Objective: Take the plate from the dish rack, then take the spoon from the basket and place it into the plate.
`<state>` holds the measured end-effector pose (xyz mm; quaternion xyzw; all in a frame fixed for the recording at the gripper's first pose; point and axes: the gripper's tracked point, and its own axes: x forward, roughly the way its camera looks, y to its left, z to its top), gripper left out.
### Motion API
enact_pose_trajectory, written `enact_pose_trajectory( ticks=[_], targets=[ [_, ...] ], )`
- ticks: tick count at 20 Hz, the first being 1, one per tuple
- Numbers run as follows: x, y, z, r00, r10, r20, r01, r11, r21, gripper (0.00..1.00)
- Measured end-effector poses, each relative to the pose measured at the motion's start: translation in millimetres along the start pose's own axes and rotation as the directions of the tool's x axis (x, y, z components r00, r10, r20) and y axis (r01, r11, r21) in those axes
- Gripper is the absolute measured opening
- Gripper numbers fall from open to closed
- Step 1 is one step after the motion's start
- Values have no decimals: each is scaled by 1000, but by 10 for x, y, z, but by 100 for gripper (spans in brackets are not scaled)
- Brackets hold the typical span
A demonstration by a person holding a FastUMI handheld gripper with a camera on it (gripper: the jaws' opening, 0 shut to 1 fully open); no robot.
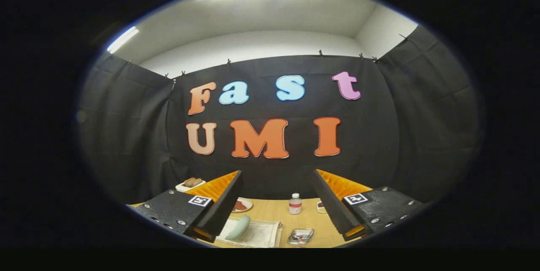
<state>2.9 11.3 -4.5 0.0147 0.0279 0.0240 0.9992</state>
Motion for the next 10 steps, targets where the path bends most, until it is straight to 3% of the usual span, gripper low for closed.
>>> enact_pose_trajectory(
  ticks=[6,10],
  targets=[
    [131,114,-322,988,44,-145,-41,999,23,98],
    [247,274,-621,961,85,-262,-78,996,38,98]
  ],
)
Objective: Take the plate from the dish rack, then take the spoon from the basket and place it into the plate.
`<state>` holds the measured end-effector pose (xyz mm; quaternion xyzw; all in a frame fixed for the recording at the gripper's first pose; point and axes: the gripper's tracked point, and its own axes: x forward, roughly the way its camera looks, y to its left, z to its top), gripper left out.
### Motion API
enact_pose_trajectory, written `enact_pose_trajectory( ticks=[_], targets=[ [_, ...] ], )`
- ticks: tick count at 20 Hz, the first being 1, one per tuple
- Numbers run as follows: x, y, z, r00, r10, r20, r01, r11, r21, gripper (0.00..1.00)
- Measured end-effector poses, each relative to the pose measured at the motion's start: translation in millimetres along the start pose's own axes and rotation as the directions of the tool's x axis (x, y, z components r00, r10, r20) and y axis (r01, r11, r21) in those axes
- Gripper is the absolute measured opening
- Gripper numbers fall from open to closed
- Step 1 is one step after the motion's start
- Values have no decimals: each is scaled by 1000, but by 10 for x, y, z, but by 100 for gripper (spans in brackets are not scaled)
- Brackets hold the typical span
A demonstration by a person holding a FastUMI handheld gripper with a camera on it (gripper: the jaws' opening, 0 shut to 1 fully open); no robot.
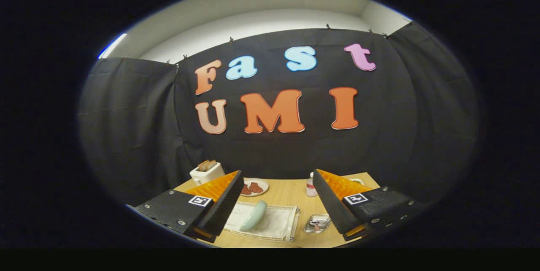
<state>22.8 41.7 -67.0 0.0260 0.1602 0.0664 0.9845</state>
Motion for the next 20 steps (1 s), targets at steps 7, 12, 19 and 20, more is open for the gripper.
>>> enact_pose_trajectory(
  ticks=[7,12,19,20],
  targets=[
    [392,116,-597,966,-12,-258,12,1000,-2,98],
    [580,232,-1132,884,-21,-468,4,999,-38,98],
    [872,329,-1737,752,-46,-657,-10,997,-81,94],
    [877,369,-1850,719,-40,-693,-14,997,-72,93]
  ],
)
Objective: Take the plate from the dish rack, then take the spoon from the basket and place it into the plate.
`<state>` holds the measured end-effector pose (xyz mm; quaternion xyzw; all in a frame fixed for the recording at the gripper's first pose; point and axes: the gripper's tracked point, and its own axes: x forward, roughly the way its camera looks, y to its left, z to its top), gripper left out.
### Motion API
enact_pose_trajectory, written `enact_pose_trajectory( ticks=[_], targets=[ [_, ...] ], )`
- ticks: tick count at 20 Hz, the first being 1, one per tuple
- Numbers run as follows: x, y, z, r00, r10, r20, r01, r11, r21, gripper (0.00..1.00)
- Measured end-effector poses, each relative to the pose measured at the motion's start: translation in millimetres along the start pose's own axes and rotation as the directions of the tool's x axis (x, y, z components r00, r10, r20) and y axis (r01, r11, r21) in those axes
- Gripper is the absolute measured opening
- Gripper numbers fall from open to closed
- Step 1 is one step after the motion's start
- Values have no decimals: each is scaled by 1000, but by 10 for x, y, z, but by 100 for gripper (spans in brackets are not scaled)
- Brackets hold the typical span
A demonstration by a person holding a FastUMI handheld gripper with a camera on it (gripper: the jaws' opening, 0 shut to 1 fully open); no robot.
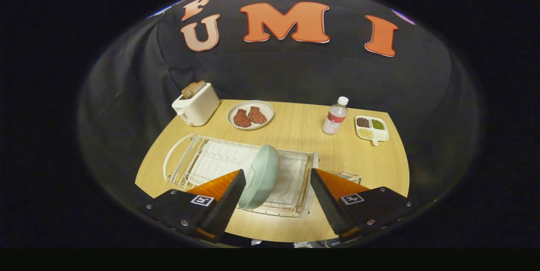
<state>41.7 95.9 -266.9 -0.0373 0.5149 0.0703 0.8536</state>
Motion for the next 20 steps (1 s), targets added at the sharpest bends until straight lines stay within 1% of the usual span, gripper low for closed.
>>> enact_pose_trajectory(
  ticks=[2,4,5,6,8,9,10,11,12,13,14,15,17,19,20],
  targets=[
    [161,83,-99,996,23,-83,-20,999,28,89],
    [347,29,-120,993,-10,-116,13,1000,28,86],
    [402,34,-169,988,-10,-153,15,999,32,83],
    [448,92,-236,983,8,-183,0,999,48,82],
    [546,184,-331,970,38,-239,-19,996,84,76],
    [589,213,-368,965,42,-259,-19,996,92,70],
    [625,241,-408,961,42,-274,-17,996,93,68],
    [668,278,-430,958,42,-283,-16,995,94,62],
    [654,343,-414,957,47,-285,-22,995,93,60],
    [675,390,-414,955,52,-291,-27,996,88,55],
    [694,426,-457,951,51,-306,-27,996,83,52],
    [704,436,-486,946,34,-322,-10,997,77,47],
    [763,396,-510,943,-18,-334,40,998,58,44],
    [761,361,-530,930,-65,-362,98,992,75,40],
    [761,366,-531,926,-78,-370,114,990,77,38]
  ],
)
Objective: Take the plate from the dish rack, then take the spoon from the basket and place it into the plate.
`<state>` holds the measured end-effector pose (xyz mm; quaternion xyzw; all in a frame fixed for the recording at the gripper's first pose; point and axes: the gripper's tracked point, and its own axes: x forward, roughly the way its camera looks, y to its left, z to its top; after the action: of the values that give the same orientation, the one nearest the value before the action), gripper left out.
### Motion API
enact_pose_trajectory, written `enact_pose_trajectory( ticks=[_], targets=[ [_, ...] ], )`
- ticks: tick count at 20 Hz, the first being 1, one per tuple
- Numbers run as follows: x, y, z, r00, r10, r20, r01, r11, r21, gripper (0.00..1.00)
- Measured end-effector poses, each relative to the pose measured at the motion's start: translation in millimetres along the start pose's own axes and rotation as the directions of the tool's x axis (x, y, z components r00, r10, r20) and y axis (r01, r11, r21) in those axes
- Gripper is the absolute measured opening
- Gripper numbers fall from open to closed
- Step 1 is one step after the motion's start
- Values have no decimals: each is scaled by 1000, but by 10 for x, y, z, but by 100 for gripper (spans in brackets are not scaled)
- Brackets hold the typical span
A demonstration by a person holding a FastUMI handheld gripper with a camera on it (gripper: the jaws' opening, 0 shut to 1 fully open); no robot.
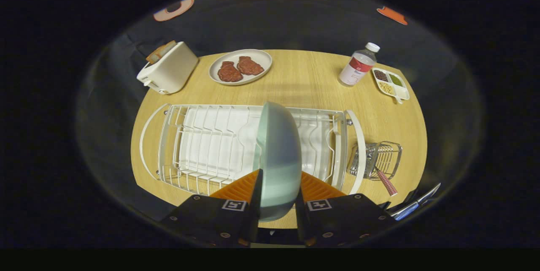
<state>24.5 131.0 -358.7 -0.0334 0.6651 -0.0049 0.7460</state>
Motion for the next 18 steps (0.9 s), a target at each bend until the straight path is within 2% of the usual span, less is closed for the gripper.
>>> enact_pose_trajectory(
  ticks=[3,5,9,16,18],
  targets=[
    [-28,-43,18,999,-51,12,51,999,-6,33],
    [-70,-218,105,993,-107,47,107,994,-3,31],
    [-198,-468,241,981,-164,101,162,986,26,25],
    [-568,-749,114,969,-157,188,151,987,47,24],
    [-723,-796,-63,972,-112,208,100,993,67,24]
  ],
)
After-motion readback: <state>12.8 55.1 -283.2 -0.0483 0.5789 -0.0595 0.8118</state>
